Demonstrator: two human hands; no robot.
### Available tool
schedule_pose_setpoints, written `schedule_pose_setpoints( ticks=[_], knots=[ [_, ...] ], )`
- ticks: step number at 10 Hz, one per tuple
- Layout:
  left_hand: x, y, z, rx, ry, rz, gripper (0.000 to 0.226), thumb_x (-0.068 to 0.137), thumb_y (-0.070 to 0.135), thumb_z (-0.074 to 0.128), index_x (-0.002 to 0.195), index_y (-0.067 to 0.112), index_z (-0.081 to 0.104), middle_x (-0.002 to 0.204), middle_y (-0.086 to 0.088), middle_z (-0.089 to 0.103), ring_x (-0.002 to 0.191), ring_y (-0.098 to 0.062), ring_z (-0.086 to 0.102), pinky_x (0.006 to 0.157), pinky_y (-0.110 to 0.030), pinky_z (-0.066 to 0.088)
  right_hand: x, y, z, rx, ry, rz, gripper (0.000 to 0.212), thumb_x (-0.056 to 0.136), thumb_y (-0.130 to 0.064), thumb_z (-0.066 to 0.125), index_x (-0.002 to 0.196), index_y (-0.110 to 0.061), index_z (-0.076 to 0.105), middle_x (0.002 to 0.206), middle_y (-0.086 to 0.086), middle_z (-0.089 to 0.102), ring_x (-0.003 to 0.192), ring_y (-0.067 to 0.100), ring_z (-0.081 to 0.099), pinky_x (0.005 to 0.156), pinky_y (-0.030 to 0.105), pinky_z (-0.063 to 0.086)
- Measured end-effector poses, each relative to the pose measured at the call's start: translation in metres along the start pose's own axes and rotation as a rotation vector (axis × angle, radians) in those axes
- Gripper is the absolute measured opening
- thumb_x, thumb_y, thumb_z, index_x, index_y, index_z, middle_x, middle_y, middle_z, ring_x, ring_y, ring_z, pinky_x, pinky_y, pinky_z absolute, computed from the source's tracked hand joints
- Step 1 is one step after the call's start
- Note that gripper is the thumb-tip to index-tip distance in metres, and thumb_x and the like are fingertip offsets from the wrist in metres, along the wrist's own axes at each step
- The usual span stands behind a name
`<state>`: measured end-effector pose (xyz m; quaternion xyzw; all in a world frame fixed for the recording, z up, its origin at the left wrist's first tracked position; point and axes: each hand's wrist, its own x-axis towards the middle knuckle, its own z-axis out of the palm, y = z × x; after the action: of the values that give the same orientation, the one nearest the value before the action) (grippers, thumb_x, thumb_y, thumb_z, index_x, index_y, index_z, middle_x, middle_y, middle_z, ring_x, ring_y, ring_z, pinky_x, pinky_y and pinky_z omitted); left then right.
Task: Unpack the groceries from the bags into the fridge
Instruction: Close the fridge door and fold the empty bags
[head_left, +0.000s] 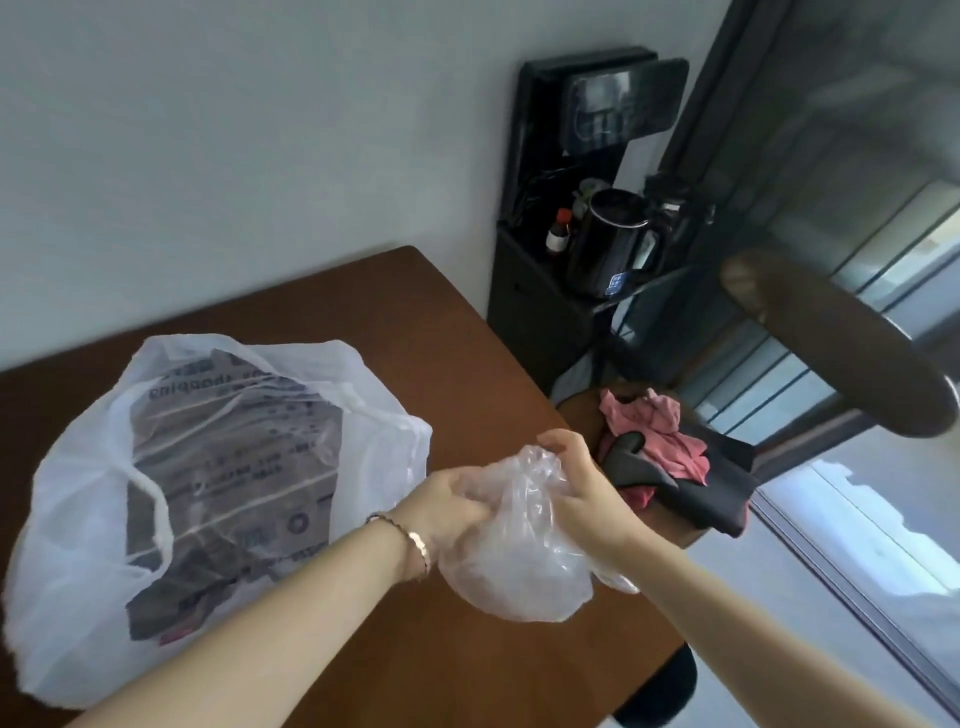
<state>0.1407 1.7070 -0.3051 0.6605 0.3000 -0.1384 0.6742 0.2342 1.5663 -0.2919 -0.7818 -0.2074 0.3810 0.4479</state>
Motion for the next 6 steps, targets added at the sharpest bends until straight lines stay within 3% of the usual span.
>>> schedule_pose_setpoints(
  ticks=[1,2,3,4,5,6],
  knots=[
    [0.002,0.015,0.013,0.445,-0.048,0.166,0.037,0.087,0.0,0.039,0.053,0.015,0.043,0.055,0.004,0.035,0.054,-0.01,0.033,0.047,-0.007,0.03,-0.001,0.006,-0.018,-0.276,-0.188,0.0,0.087,0.081,0.003,0.06,0.143,-0.044,0.02,0.149,-0.015,0.004,0.113,0.011,0.045,0.08,0.017,0.049],
    [0.002,0.02,0.024,0.511,-0.118,0.192,0.028,0.081,0.006,0.045,0.053,0.002,0.045,0.058,-0.005,0.033,0.058,-0.017,0.033,0.057,-0.025,0.033,-0.004,0.013,-0.027,-0.437,-0.29,0.01,0.044,0.083,-0.008,0.065,0.123,-0.025,0.057,0.14,-0.01,0.041,0.111,0.007,0.049,0.087,0.015,0.044],
    [-0.002,0.021,0.041,0.479,-0.214,0.181,0.044,0.072,0.041,0.064,0.091,0.002,0.058,0.093,0.004,0.046,0.081,-0.012,0.049,0.072,-0.031,0.043,-0.015,0.018,-0.035,-0.412,-0.118,0.054,0.013,0.087,-0.007,0.06,0.1,-0.005,0.064,0.095,0.001,0.063,0.086,0.011,0.059,0.074,0.017,0.047],
    [-0.004,0.021,0.072,0.708,-0.153,0.174,0.048,0.076,0.043,0.069,0.114,0.028,0.043,0.11,0.014,0.036,0.098,-0.007,0.049,0.079,-0.022,0.045,-0.019,0.037,-0.044,-0.039,0.093,0.152,0.022,0.091,0.001,0.05,0.084,-0.019,0.058,0.078,-0.004,0.055,0.063,0.002,0.053,0.055,0.008,0.042],
    [0.009,0.025,0.109,0.527,0.098,0.286,0.018,0.091,0.019,0.052,0.076,0.021,0.044,0.072,0.005,0.048,0.063,-0.006,0.044,0.056,-0.014,0.037,-0.039,0.051,-0.048,0.526,0.399,0.139,0.025,0.096,-0.016,0.048,0.117,-0.004,0.056,0.117,0.015,0.059,0.087,0.016,0.058,0.083,0.024,0.045],
    [0.031,0.029,0.144,0.252,0.33,0.158,0.017,0.095,0.017,0.046,0.08,0.014,0.053,0.076,-0.001,0.056,0.07,-0.011,0.052,0.065,-0.019,0.042,-0.045,0.065,-0.083,1.217,0.058,-0.043,0.045,0.076,-0.025,0.075,0.109,-0.003,0.056,0.109,0.013,0.06,0.096,0.027,0.058,0.088,0.038,0.046]
  ],
)
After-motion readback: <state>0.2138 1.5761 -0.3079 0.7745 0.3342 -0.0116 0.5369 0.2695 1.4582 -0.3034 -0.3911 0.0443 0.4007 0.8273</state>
